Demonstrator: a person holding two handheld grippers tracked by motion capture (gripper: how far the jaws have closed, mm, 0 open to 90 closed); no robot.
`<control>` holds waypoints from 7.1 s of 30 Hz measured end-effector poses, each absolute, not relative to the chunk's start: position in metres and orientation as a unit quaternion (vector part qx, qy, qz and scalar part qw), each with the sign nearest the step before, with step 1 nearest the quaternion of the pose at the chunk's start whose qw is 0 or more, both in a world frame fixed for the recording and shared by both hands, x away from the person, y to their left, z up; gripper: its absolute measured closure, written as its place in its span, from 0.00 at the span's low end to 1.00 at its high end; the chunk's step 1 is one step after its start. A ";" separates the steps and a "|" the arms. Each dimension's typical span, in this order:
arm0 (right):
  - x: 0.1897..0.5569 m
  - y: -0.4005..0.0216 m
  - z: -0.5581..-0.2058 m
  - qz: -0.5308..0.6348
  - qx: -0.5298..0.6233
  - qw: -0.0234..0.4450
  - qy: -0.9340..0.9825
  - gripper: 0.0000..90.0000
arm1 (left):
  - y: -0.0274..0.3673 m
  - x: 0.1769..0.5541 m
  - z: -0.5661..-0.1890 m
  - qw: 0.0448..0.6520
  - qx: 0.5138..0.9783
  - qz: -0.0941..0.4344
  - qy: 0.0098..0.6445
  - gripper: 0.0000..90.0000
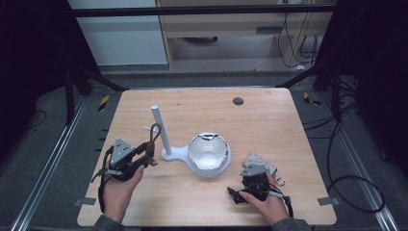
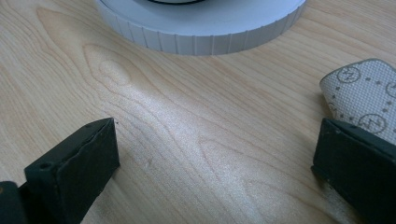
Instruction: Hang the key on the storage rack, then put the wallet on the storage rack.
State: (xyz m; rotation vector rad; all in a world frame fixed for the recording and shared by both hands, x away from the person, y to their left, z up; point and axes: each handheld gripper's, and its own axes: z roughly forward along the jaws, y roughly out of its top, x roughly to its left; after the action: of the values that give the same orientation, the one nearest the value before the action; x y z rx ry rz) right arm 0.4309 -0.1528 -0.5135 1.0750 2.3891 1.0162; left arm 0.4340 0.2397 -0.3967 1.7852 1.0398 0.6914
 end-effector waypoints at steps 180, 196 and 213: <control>0.475 -0.219 -0.450 0.211 0.415 0.109 0.878 0.09 | 0.295 0.459 -0.508 0.320 0.773 0.221 0.502 0.02; 0.477 -0.226 -0.455 0.193 0.414 0.094 0.884 0.17 | 0.295 0.458 -0.508 0.319 0.775 0.219 0.499 0.02; 0.490 -0.225 -0.471 0.169 0.407 0.077 0.894 0.24 | 0.295 0.458 -0.509 0.320 0.774 0.219 0.500 0.01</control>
State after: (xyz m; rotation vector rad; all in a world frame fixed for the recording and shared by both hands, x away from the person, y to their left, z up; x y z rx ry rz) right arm 0.4903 -0.2252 -0.4706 1.2189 2.6802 0.5079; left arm 0.4583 0.2948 -0.5085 2.0344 1.3141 0.5757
